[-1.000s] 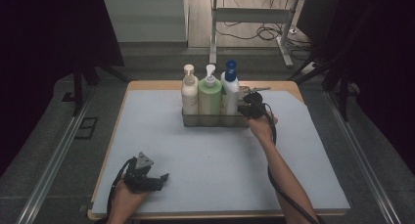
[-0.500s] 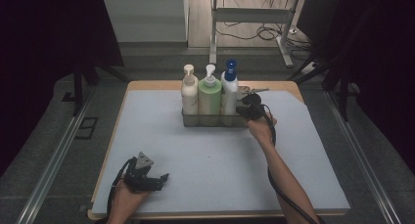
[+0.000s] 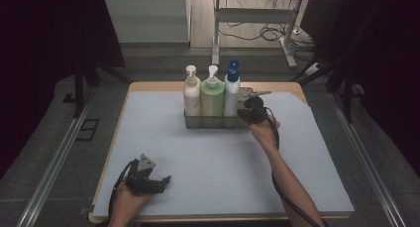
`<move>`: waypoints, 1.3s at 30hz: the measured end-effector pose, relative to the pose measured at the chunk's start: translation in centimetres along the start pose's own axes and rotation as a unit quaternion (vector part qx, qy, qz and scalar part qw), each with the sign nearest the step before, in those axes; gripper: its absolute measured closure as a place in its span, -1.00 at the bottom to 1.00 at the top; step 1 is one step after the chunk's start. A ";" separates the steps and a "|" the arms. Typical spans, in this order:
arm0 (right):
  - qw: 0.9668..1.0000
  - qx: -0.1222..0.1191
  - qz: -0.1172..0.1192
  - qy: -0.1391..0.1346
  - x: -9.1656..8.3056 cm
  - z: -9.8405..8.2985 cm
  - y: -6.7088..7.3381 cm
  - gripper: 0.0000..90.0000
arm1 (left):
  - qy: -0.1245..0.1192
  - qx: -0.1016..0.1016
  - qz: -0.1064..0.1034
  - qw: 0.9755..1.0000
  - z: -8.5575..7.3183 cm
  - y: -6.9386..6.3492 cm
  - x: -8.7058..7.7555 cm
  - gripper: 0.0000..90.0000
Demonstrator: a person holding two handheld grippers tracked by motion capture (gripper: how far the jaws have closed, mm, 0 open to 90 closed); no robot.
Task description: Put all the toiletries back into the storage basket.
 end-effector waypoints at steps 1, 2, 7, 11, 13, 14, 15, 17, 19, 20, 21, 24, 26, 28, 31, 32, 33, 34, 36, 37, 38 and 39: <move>1.000 0.002 0.001 -0.001 0.0 0.0 0.0 1.00 | -0.001 -0.001 0.000 1.000 0.0 0.0 0.0 -0.73; 1.000 0.002 0.002 -0.001 0.0 0.0 0.0 1.00 | 0.000 0.000 0.000 1.000 0.0 0.0 0.0 -0.73; 1.000 -0.007 -0.012 0.002 -0.1 -0.1 -0.2 0.84 | 0.000 0.000 0.000 1.000 0.0 0.0 0.0 -0.73; 1.000 -0.012 -0.016 -0.001 -0.5 -0.1 -0.4 0.70 | -0.001 0.000 0.000 1.000 0.0 0.0 0.0 -0.73; 1.000 -0.016 -0.019 -0.004 -0.7 -0.1 -0.5 0.61 | -0.001 0.000 0.000 1.000 0.0 0.0 0.0 -0.73; 1.000 -0.019 -0.020 -0.006 -0.9 -0.1 -0.6 0.57 | -0.001 0.000 0.001 1.000 0.0 0.0 0.0 -0.73; 1.000 -0.019 -0.021 -0.006 -1.1 -0.1 -0.6 0.53 | -0.001 0.000 0.000 1.000 0.0 0.0 0.0 -0.73; 1.000 -0.019 -0.022 -0.008 -1.4 -0.1 -0.7 0.49 | -0.001 0.000 0.001 1.000 0.0 0.0 0.0 -0.73; 0.999 -0.020 -0.025 -0.012 -1.8 -0.1 -0.8 0.44 | -0.001 0.000 0.001 1.000 0.0 0.0 0.0 -0.73; 0.999 -0.019 -0.025 -0.013 -1.9 -0.1 -0.9 0.41 | -0.001 0.000 0.001 1.000 0.0 0.0 0.0 -0.73; 0.999 -0.018 -0.022 -0.016 -2.2 0.0 -0.9 0.36 | -0.001 0.001 0.001 1.000 0.0 0.0 0.0 -0.73; 0.999 -0.025 -0.017 -0.021 -2.9 0.0 -0.7 0.26 | -0.001 0.000 0.001 1.000 0.0 0.0 0.0 -0.73; 0.999 -0.029 -0.012 -0.024 -3.2 0.0 -0.6 0.18 | -0.001 0.000 0.001 1.000 0.0 0.0 0.0 -0.73; 0.999 -0.038 -0.007 -0.027 -3.6 0.0 -0.4 0.08 | -0.001 0.000 0.001 1.000 0.0 0.0 0.0 -0.73; 0.998 -0.047 0.001 -0.028 -4.1 -0.1 -0.1 -0.02 | -0.001 0.000 0.001 1.000 0.0 0.0 0.0 -0.73; 0.998 -0.051 0.002 -0.029 -4.3 -0.1 0.0 -0.05 | -0.001 0.000 0.001 1.000 0.0 0.0 0.0 -0.73; 0.998 -0.055 0.007 -0.031 -4.6 -0.1 0.1 -0.09 | -0.001 0.000 0.001 1.000 0.0 0.0 0.0 -0.73; 0.998 -0.056 0.011 -0.032 -4.8 -0.1 0.2 -0.13 | -0.001 0.000 0.001 1.000 0.0 0.0 0.0 -0.73; 0.997 -0.060 0.018 -0.033 -5.1 -0.2 0.4 -0.17 | -0.001 0.000 0.001 1.000 0.0 0.0 0.0 -0.73; 0.997 -0.064 0.022 -0.032 -5.4 -0.2 0.6 -0.21 | -0.001 0.000 0.001 1.000 0.0 0.0 0.0 -0.73; 0.997 -0.065 0.024 -0.032 -5.5 -0.3 0.6 -0.24 | -0.001 0.000 0.001 1.000 0.0 0.0 0.0 -0.73; 0.997 -0.067 0.025 -0.033 -5.6 -0.3 0.7 -0.26 | -0.001 0.000 0.001 1.000 0.0 0.0 0.0 -0.73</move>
Point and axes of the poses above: each handheld gripper's, and its own axes: x roughly forward along the jaws, z roughly out of its top, y roughly to its left, the point moved 6 cm from there along x, roughly forward along the jaws, and after that the axes turned 4 degrees about -x, right-handed, at the moved point
